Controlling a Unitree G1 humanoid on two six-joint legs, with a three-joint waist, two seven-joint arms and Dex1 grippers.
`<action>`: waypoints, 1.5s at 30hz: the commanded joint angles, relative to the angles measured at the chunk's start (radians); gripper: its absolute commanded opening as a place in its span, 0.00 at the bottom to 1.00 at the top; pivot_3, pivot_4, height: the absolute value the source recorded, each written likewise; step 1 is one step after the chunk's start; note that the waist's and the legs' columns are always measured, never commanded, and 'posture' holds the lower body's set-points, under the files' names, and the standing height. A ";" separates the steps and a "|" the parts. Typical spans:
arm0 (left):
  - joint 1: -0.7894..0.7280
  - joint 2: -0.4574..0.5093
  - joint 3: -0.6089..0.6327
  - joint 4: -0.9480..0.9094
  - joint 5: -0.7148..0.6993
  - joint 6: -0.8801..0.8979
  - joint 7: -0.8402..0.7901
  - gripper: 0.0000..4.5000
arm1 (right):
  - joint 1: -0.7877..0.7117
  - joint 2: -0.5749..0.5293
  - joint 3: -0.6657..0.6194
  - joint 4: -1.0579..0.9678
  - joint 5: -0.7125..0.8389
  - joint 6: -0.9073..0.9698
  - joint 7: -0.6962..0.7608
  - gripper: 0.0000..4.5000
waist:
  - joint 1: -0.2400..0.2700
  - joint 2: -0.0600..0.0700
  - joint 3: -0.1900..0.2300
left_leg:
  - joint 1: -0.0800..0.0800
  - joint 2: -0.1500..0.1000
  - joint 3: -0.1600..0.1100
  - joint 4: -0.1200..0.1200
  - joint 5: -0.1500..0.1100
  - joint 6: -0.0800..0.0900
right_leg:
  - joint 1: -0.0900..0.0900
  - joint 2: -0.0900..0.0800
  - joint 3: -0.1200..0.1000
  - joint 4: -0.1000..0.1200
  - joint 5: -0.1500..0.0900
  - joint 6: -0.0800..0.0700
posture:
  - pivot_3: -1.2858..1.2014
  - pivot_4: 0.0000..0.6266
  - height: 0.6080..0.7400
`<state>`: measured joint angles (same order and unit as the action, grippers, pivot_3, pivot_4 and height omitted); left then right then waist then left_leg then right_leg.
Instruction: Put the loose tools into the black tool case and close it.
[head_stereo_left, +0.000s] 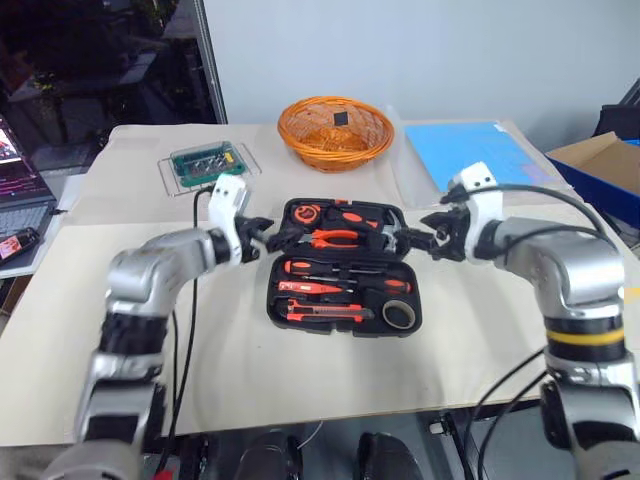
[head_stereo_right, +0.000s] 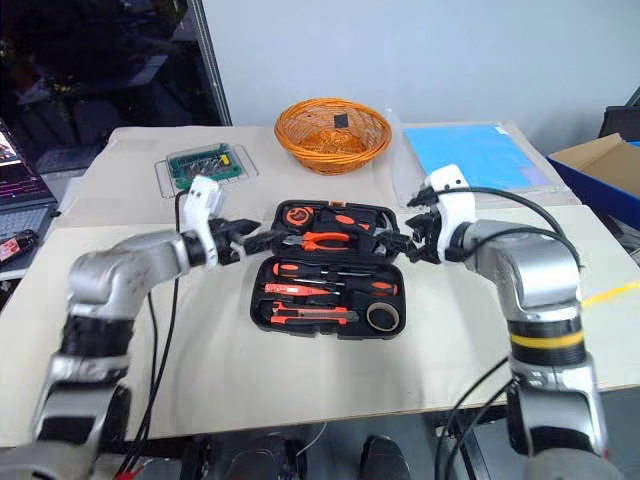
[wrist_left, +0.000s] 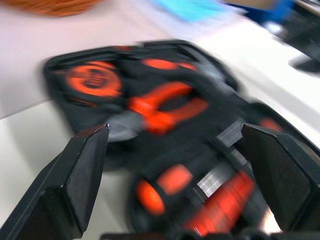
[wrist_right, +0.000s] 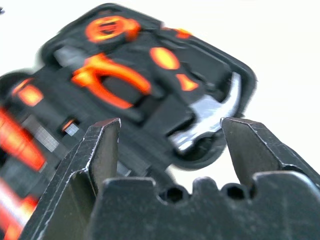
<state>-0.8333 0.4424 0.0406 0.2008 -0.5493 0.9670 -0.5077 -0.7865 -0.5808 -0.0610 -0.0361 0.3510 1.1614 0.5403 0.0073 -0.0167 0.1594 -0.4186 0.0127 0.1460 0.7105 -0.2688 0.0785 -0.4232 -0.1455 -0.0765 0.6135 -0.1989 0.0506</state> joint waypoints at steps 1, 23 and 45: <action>-0.152 -0.048 0.000 0.268 0.079 -0.037 0.043 1.00 | -0.109 0.012 -0.024 0.193 -0.059 -0.026 -0.080 0.83 | -0.007 0.000 0.000 | 0.000 0.000 0.000 0.000 0.000 0.000 | 0.000 0.000 0.000 0.002 0.000 0.000 | 0.52 0.24 1.00; -0.392 -0.100 0.166 0.901 0.191 -0.269 -0.034 0.05 | -0.368 0.161 0.011 0.858 -0.145 -0.290 -0.021 0.00 | -0.046 0.000 0.000 | -0.002 -0.002 -0.005 -0.013 0.009 -0.005 | 0.000 -0.003 -0.015 -0.002 0.002 -0.002 | 0.52 0.24 1.00; 0.153 -0.018 -0.095 0.286 0.607 -1.410 -0.119 0.02 | 0.163 0.061 0.074 0.109 -0.263 -1.043 0.174 0.00 | -0.030 0.001 0.004 | -0.006 -0.006 -0.003 -0.017 0.008 -0.008 | -0.004 -0.003 -0.026 -0.004 0.001 -0.002 | 0.52 0.24 1.00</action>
<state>-0.7132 0.3819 -0.0146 0.5243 -0.0508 -0.2254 -0.6580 -0.7119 -0.4730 0.0020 0.1603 0.1383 0.2184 0.7027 -0.0231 -0.0154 0.1630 -0.4240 0.0089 0.1430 0.6934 -0.2610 0.0706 -0.4250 -0.1481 -0.1030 0.6075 -0.1975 0.0481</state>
